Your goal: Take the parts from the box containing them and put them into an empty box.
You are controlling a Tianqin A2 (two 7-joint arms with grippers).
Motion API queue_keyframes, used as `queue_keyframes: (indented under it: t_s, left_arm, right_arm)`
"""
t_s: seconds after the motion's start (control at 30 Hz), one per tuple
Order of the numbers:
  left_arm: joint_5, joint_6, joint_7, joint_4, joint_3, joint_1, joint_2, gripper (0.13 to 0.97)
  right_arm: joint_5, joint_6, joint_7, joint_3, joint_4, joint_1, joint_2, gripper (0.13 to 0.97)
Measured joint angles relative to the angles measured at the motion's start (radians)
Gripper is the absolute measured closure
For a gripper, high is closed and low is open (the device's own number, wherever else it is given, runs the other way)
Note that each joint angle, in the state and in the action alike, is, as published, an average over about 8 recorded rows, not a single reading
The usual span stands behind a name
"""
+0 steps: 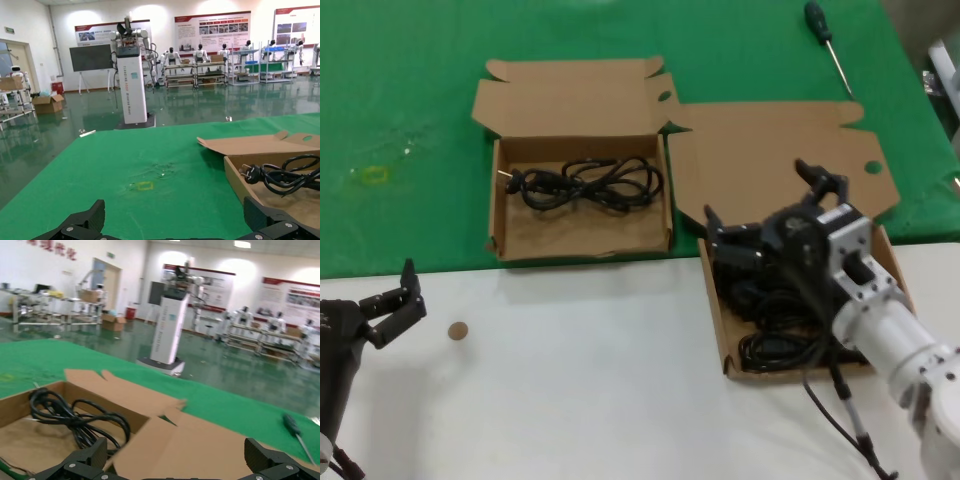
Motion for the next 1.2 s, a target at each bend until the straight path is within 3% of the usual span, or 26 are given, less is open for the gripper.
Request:
queue_keyframes:
  t_s: [0.47,1.2]
  left_arm:
    - [0.000,0.000,0.000,0.000,0.000,0.000,0.000,0.132]
    - [0.000,0.000,0.000,0.000,0.000,0.000,0.000,0.132]
  right_arm:
    - [0.104,0.111,0.026,0.089,0.106,-0.169,0.000,0.129]
    - [0.110,0.117,0.027,0.094,0.112,-0.179,0.000,0.129]
